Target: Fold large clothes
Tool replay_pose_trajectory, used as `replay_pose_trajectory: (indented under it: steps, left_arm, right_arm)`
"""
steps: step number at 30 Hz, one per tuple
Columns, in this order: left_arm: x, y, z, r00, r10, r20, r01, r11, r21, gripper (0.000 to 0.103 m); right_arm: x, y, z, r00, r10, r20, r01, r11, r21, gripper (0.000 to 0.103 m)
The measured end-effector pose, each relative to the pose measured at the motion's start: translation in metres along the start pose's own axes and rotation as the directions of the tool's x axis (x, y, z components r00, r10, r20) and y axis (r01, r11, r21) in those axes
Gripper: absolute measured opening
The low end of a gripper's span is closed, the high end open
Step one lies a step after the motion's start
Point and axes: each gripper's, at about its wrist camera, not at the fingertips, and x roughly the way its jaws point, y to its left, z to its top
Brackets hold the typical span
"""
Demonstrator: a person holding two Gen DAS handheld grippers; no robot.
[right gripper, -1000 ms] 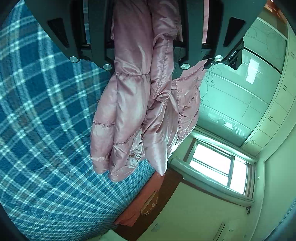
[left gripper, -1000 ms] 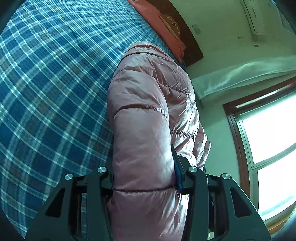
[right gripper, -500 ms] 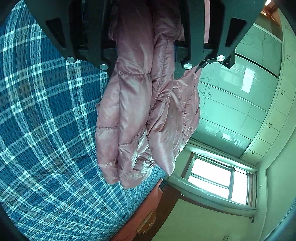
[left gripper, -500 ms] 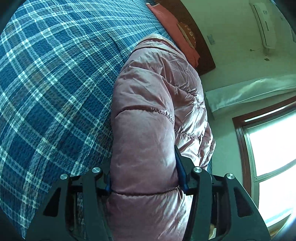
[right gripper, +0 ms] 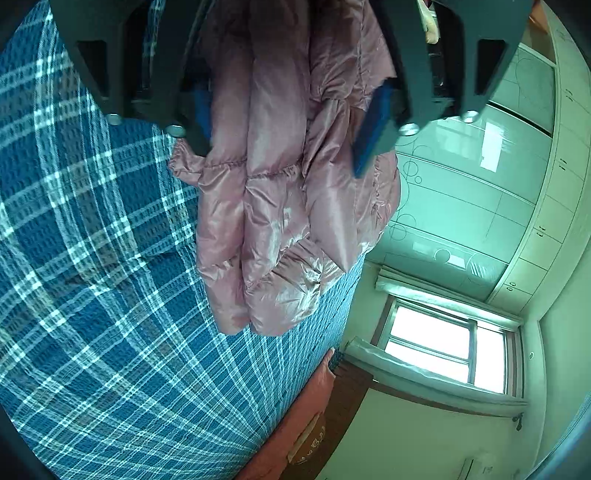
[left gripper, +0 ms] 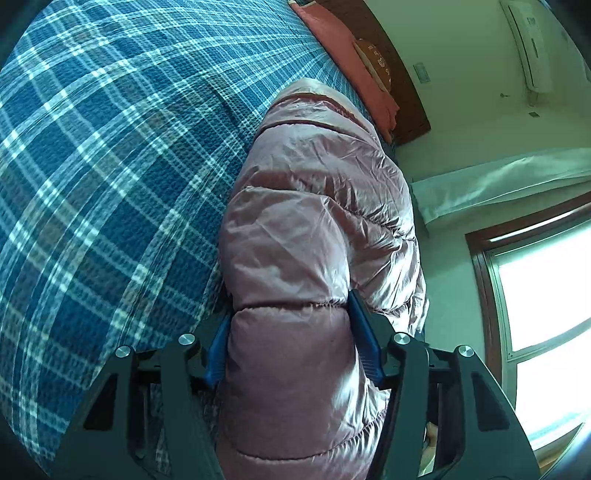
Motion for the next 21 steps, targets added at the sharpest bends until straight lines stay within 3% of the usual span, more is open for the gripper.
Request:
replay_pose_trajectory:
  steps: [6,13,16,21]
  left_arm:
    - [0.018,-0.009,0.014,1.000,0.028,0.007,-0.028,0.999,0.023,0.054]
    - [0.016,-0.004,0.012,1.000,0.026,0.007,-0.026,0.999,0.021,0.054]
    - [0.009,-0.007,0.006,0.999,0.046,0.017,-0.046,0.999,0.020,0.056]
    - [-0.012,-0.011,-0.011,0.997,0.060,0.038,-0.062,0.997,0.036,0.063]
  right_arm:
    - [0.017,0.000,0.013,0.999,-0.026,0.028,0.026,1.000,-0.004,0.031]
    - [0.010,-0.015,-0.003,1.000,-0.010,0.015,0.010,1.000,0.009,0.032]
    - [0.003,-0.013,-0.008,0.999,-0.034,0.022,0.034,0.999,0.001,0.040]
    - [-0.020,-0.011,-0.022,0.999,-0.035,0.036,0.035,0.999,-0.015,0.062]
